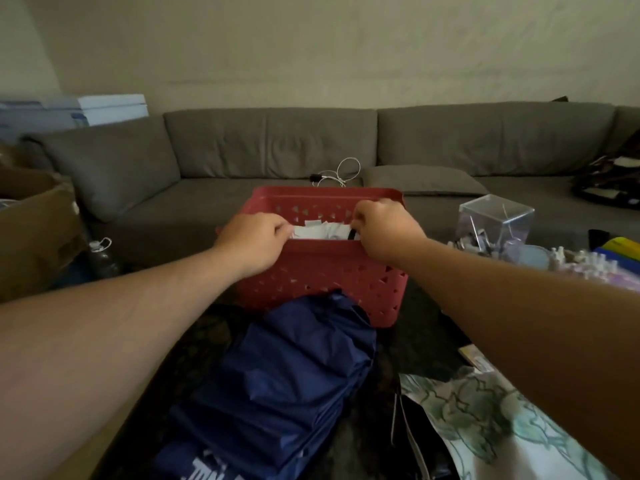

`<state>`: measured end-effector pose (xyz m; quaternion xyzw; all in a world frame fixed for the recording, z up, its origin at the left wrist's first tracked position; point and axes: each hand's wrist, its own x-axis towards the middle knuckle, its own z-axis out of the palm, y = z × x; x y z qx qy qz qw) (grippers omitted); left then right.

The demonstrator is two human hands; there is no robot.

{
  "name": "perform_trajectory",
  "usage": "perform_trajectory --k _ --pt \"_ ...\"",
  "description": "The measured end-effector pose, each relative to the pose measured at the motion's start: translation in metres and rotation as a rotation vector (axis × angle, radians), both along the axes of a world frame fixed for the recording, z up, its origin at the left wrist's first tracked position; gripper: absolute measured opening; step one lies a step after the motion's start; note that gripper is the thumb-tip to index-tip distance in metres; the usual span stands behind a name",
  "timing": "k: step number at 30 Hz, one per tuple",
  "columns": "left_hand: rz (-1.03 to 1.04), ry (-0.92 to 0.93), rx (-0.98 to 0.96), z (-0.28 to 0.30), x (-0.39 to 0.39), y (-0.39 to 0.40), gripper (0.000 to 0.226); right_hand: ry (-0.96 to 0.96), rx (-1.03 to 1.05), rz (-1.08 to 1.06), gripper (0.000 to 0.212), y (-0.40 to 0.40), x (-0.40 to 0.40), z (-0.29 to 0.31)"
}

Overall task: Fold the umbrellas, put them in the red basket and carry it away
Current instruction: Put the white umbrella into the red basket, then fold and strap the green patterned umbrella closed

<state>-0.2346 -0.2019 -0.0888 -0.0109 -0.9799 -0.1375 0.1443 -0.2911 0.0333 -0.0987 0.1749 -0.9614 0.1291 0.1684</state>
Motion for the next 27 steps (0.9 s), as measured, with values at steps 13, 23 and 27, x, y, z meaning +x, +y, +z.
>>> perform_trajectory --k 13,23,27 --pt "-0.180 0.165 0.135 -0.025 0.078 -0.005 0.047 0.134 -0.175 0.162 0.024 0.013 0.096 0.002" --pt "-0.481 -0.435 0.186 -0.086 0.208 0.092 0.039 -0.089 -0.916 -0.276 0.016 0.116 0.250 -0.022" --pt "-0.435 -0.322 0.288 -0.092 0.236 0.149 0.038 -0.103 -0.898 -0.311 0.016 0.143 0.302 -0.037"
